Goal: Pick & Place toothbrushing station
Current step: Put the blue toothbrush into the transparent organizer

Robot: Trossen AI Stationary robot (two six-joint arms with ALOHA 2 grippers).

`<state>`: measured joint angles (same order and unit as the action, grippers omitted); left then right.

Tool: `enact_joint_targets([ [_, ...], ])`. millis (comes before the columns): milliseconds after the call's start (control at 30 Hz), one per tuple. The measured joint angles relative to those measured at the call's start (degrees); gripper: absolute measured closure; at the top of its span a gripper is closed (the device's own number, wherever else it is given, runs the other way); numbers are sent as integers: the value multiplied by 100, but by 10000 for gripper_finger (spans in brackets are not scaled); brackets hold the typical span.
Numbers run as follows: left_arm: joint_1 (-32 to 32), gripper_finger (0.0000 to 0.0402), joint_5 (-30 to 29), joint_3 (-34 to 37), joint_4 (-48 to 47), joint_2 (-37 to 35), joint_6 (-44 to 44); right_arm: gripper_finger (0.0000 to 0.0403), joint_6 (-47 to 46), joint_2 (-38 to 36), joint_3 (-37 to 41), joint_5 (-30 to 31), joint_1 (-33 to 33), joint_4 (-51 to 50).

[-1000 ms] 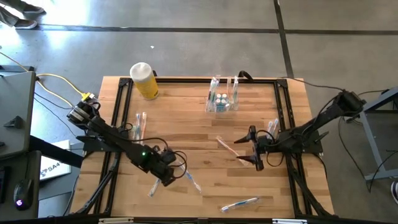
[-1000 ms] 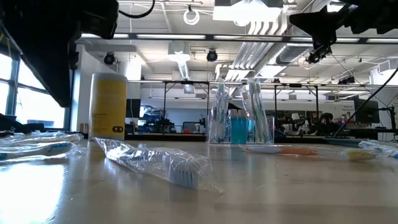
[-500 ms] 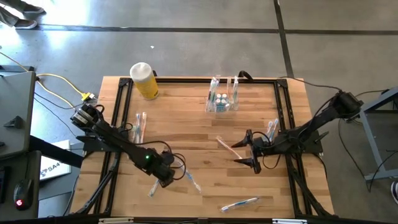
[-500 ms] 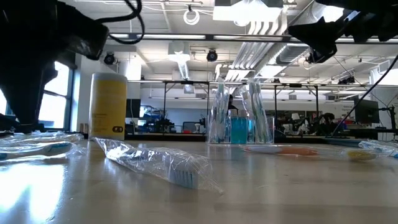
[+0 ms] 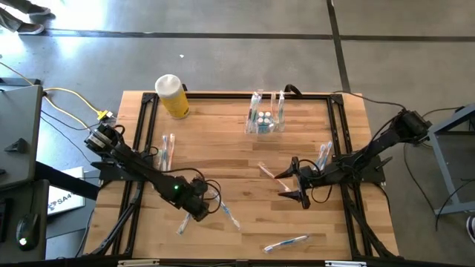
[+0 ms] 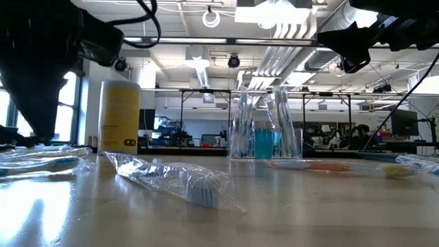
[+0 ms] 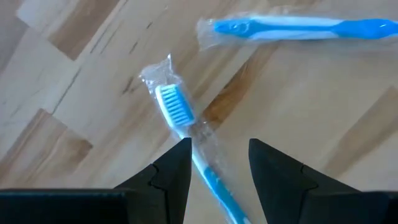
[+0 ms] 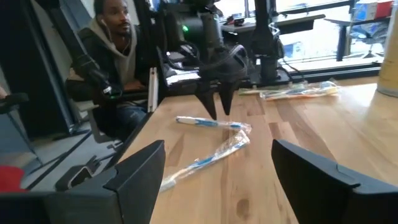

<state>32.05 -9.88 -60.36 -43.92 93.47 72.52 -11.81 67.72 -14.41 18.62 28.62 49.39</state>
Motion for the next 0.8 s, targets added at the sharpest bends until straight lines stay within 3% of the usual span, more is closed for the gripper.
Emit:
enact_joint_targets([
  [600, -15, 250, 315, -26, -175, 1162, 72, 117, -58, 0, -1, -213, 339, 210],
  [700, -11, 270, 350, -39, -200, 1345, -161, 117, -192, 0, 1, -220, 354, 239],
  [800, -13, 325, 411, -39, -167, 1376, -299, 117, -323, 0, -1, -224, 448, 103],
])
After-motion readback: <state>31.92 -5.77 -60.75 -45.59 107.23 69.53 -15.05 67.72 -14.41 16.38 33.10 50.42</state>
